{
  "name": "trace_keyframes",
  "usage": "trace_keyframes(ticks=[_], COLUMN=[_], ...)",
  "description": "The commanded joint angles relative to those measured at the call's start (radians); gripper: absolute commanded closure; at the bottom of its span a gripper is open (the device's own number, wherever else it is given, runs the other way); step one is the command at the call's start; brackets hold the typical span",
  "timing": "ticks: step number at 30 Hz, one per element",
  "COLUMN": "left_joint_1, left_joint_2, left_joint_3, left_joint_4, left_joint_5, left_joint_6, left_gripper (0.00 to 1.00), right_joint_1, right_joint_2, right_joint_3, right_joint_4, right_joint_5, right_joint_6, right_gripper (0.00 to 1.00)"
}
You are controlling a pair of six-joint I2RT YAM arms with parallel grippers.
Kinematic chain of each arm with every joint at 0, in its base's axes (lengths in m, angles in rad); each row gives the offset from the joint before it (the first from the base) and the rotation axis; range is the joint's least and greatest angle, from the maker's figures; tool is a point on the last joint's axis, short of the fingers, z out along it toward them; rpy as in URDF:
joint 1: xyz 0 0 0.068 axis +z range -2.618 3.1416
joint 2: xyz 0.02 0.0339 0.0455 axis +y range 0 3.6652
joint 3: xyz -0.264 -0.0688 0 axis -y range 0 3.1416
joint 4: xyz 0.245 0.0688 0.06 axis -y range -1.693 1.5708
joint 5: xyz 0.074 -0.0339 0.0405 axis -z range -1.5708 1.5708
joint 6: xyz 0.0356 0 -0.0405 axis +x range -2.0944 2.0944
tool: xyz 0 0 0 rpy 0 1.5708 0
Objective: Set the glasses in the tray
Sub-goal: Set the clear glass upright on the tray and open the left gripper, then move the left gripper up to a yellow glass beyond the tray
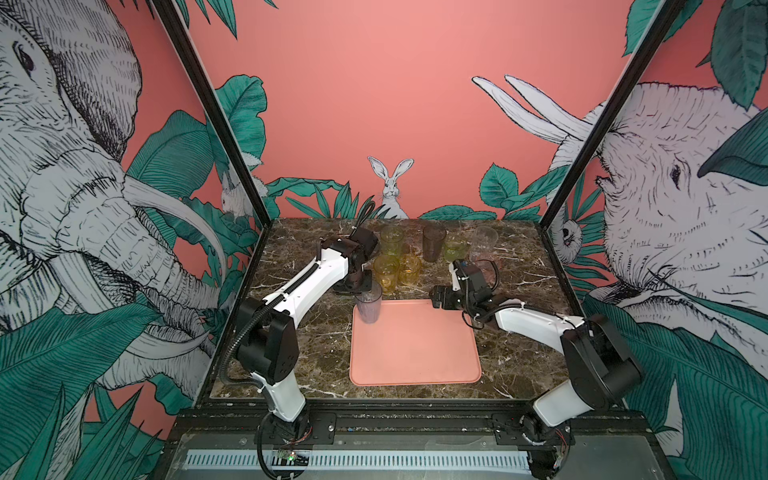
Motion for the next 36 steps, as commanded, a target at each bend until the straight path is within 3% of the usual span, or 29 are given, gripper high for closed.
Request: trace_keyframes(ticks=[1,8,14,22,36], left_joint_1=[-0.003,-0.003,-0.003,-0.003,-0.003], left_joint_2=[-0.002,-0.008,-0.018,-0.019,0.049], left_joint_3=[-0.003,0.013,0.035,0.134,0.375], left_joint_4=[-0.005,-0.011,-0.018,-0.068,-0.132], left_joint_5=[0.0,0.001,0.007,-0.026,-0.058], left_joint_6=[-0.01,-0.005,-0.003,0.026,0.065], left_gripper=[0.87,0.78,0.59,0.45,0.36], right_joint_1=[0.007,0.008,0.007,0.007,0.007], right_joint_2=[0.013,0.018,0.018,0.014,0.016], right_joint_3=[0.032,0.036,0.037,0.035,0.036], right_joint_4=[-0.008,-0.012,-0.012,-0.014,-0.013], right_joint_5=[0.003,0.002,0.005,0.009,0.01], right_joint_6=[-0.002,-0.002,-0.002,-0.004,-0.004], right_gripper=[0.08,0.08,0.08,0.08,0.08])
